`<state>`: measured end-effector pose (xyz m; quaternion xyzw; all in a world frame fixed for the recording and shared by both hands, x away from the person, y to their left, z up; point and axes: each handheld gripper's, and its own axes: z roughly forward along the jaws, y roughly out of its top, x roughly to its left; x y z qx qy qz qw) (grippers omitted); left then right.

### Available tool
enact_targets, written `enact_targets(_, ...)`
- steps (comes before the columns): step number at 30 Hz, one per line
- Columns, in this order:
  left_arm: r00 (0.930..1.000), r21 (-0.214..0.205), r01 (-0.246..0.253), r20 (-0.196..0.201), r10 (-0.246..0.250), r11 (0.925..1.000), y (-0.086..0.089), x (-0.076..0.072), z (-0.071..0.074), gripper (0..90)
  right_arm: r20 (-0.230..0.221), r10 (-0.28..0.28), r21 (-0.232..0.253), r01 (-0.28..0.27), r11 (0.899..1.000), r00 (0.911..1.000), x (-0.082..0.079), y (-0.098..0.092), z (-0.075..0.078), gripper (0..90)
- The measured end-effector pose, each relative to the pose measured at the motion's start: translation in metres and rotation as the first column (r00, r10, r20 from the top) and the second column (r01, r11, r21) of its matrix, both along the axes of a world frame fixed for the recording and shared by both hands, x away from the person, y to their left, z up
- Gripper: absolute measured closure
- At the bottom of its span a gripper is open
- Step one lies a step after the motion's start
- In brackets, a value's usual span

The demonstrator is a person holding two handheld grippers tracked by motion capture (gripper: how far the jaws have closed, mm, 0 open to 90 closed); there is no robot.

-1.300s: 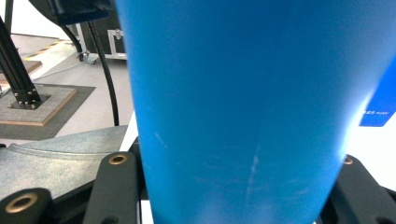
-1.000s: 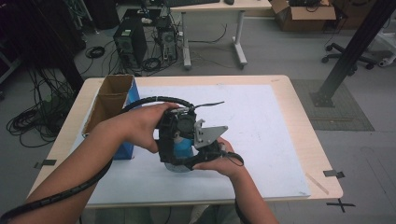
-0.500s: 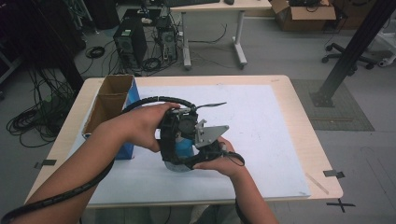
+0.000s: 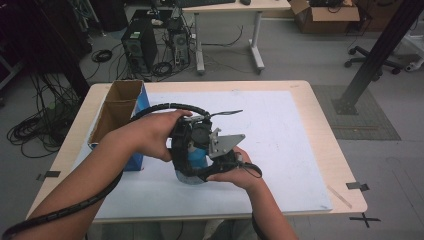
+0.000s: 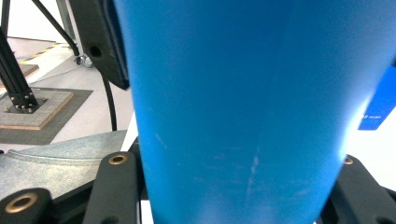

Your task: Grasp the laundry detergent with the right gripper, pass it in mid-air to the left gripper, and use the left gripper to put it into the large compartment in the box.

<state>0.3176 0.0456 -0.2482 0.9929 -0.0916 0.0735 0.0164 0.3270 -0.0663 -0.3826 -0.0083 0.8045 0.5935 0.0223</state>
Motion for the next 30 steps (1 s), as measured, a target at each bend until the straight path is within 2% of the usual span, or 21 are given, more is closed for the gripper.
enact_targets(4,1.0,0.002,0.004,0.006,-0.004,1.0,-0.0005,-0.0008,-0.0005,22.3,0.016,-0.005,0.012,0.005,1.0,0.9999,0.0013,-0.0004,0.0016,46.0)
enact_targets(15,1.0,0.002,0.006,-0.003,-0.006,1.0,-0.0017,-0.0036,0.0022,32.8,0.01,-0.008,0.012,0.008,1.0,0.9999,0.0015,-0.0025,0.0031,46.0)
enact_targets(21,1.0,0.019,0.003,-0.009,-0.003,0.9998,-0.0033,-0.0041,0.0025,34.2,0.016,-0.012,0.008,0.012,1.0,0.9998,0.0016,-0.0019,0.0036,46.0)
enact_targets(25,0.9998,0.035,-0.006,-0.018,0.007,0.9994,-0.0039,-0.0035,0.0038,35.7,0.003,-0.013,-0.001,0.013,1.0,0.9999,0.0,-0.0013,0.0041,46.0)
enact_targets(30,0.9997,0.036,-0.012,-0.021,0.013,0.9993,-0.004,-0.0033,0.0056,36.6,0.021,-0.013,0.004,0.013,1.0,0.9997,0.0004,-0.0005,0.005,46.0)
